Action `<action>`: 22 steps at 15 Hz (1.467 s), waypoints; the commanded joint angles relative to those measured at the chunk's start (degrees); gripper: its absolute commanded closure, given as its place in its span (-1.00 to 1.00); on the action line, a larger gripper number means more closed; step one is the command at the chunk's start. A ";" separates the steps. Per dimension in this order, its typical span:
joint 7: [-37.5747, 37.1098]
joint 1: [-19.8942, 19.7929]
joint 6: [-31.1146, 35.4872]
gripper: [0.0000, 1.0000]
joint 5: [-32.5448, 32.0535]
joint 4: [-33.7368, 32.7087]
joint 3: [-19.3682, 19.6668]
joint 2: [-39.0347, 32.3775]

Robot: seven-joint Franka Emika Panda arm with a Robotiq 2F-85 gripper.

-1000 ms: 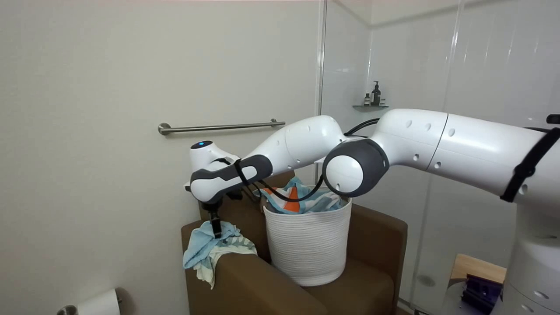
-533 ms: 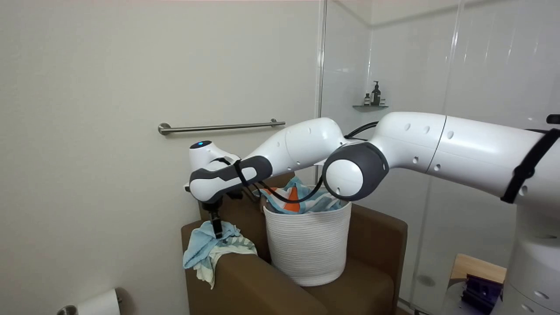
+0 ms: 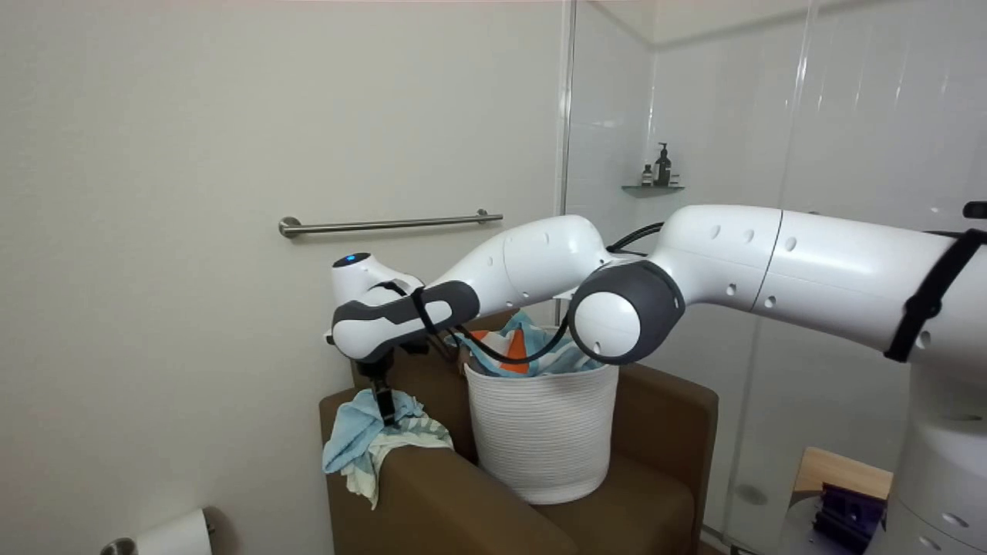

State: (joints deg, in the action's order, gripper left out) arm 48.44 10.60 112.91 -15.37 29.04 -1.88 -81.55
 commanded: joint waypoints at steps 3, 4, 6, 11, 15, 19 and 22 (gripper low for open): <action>2.59 0.88 -4.41 -0.21 1.25 -7.62 1.33 -4.34; 2.19 0.91 -3.03 -0.05 1.22 -4.42 1.63 -2.57; 2.18 1.06 -3.09 0.21 1.22 -4.79 1.87 -2.77; 2.20 1.02 -2.85 0.86 1.19 -5.14 2.27 -2.77; 2.41 0.95 -2.87 1.00 1.22 -5.85 2.40 -2.76; 3.60 0.74 -4.45 0.93 1.68 -7.68 2.14 -2.74; 5.02 0.37 -3.72 0.93 0.55 -5.23 0.93 0.55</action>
State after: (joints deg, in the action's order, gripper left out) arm 50.06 11.46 110.32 -15.17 22.86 -0.31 -83.71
